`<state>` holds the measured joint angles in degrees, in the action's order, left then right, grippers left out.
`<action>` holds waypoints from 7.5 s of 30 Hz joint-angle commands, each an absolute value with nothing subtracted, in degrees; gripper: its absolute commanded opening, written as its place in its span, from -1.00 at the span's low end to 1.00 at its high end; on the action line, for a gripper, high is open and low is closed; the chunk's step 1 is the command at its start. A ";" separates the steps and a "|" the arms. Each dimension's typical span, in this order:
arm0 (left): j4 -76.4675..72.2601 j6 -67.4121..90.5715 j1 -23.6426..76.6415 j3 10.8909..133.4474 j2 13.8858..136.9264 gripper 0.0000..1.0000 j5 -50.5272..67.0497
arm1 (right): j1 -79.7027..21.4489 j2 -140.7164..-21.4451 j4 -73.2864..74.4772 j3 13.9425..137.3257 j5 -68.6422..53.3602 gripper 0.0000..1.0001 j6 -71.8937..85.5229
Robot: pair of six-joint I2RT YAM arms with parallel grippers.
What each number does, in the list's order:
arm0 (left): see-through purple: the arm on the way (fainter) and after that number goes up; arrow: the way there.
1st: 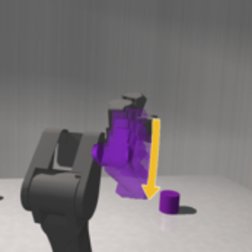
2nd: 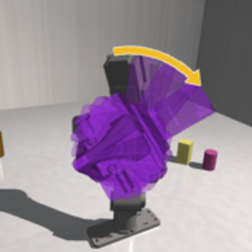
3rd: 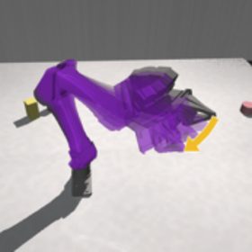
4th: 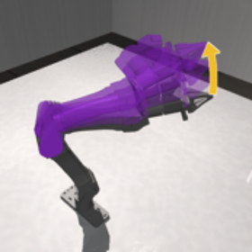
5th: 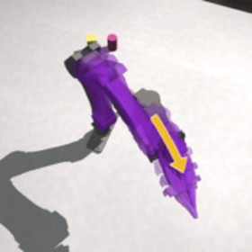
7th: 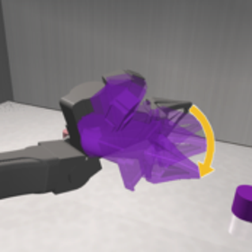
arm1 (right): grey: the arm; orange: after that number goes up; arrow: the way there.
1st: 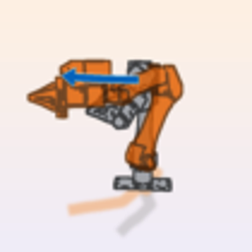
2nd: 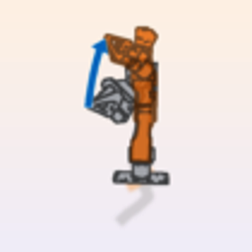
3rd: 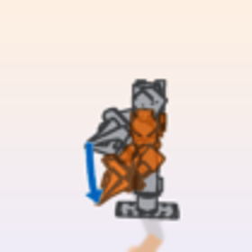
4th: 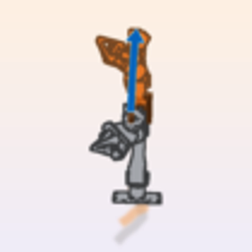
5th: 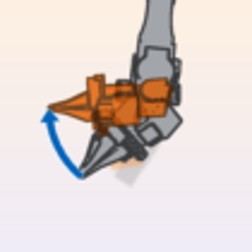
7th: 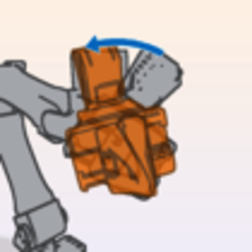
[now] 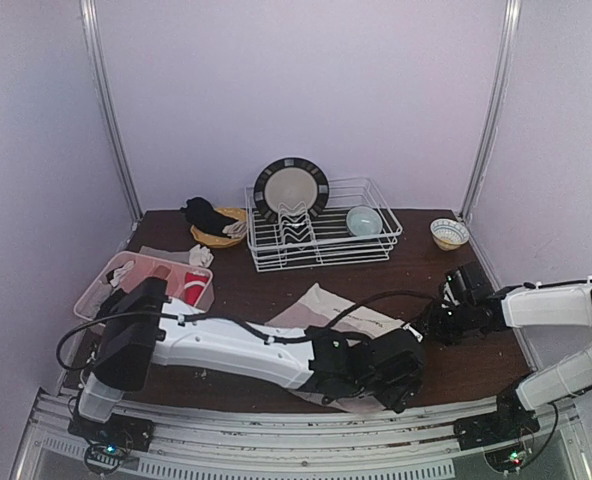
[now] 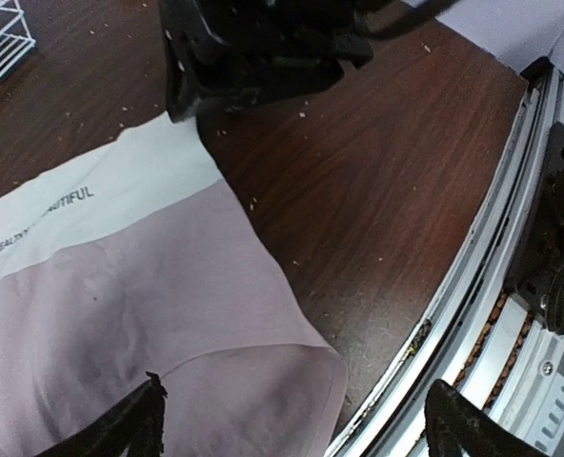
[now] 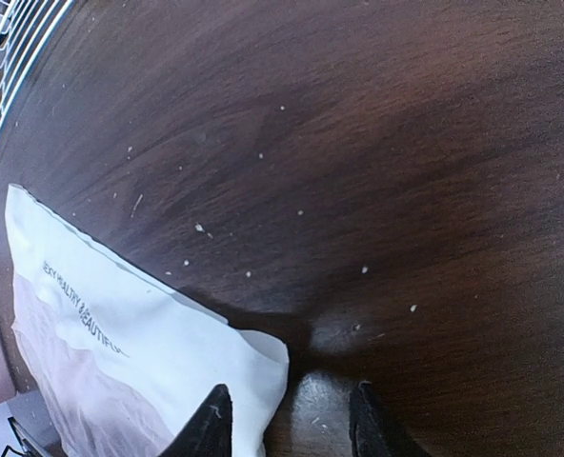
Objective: Roll the underwear
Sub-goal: Pick up the underwear from the center of the board, then fold the underwear at the center of the board, then move the underwear to the center of the board.
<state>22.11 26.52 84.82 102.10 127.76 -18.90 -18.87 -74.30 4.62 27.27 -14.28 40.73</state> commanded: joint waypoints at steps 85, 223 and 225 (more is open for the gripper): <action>28.55 15.29 83.33 130.50 150.52 0.35 -10.56 | -17.38 -60.56 15.48 25.18 -16.37 -1.00 42.37; 10.67 27.35 72.77 64.15 109.18 -0.71 0.17 | -52.00 -78.19 10.27 33.82 0.17 -0.75 41.27; 11.57 27.72 73.89 63.94 107.18 -0.19 -1.27 | -51.94 -74.94 12.19 33.35 -0.28 -0.61 40.25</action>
<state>9.72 25.43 71.81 65.17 111.07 2.13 -51.66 -80.05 6.85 34.79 -1.93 41.82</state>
